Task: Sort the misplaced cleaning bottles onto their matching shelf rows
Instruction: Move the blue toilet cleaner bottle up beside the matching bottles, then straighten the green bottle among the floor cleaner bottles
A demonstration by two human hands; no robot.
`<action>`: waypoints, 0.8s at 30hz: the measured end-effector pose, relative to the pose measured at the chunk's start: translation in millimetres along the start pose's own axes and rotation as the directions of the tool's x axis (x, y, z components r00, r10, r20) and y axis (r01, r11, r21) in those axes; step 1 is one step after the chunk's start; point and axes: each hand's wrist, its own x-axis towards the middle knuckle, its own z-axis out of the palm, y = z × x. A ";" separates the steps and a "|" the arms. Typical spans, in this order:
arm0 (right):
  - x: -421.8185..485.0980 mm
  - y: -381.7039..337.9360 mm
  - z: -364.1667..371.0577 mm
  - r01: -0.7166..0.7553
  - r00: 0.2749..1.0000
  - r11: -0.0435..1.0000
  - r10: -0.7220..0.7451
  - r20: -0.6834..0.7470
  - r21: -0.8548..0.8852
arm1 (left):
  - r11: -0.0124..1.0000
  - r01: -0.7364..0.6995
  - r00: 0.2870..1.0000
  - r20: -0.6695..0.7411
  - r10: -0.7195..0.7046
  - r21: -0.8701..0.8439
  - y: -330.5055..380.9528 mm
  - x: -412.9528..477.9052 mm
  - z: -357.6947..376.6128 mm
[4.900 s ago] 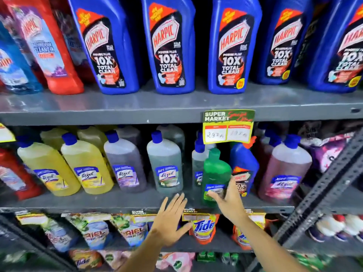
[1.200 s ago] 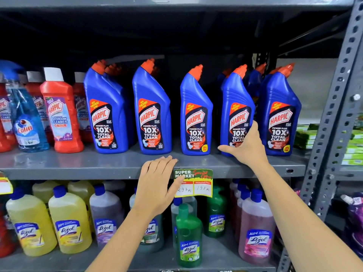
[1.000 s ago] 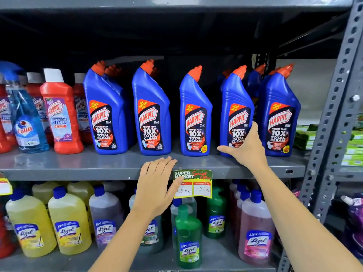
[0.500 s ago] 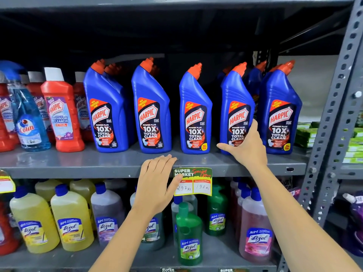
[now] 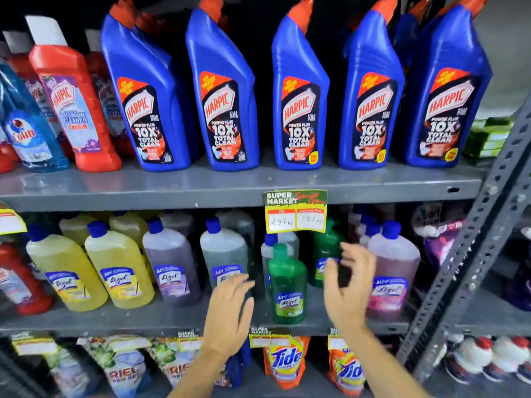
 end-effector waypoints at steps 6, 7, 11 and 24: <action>-75.6 21.8 33.7 -0.515 0.715 0.808 0.590 0.375 -0.287 | 0.935 0.069 0.800 0.541 -0.261 0.348 -55.1 -49.0 52.2; -80.6 23.3 37.8 -0.554 0.668 0.771 0.637 0.384 -0.315 | 0.924 0.030 0.774 0.576 -0.262 0.381 -59.2 -52.2 56.0; -94.9 30.3 55.1 -0.641 0.594 0.677 0.736 0.325 -0.363 | 0.927 -0.044 0.810 0.556 -0.186 0.374 -64.5 -65.8 60.3; -99.5 48.1 54.1 -0.553 0.676 0.692 0.698 0.234 -0.465 | 0.923 -0.044 0.779 0.591 -0.208 0.383 -70.2 -69.4 63.1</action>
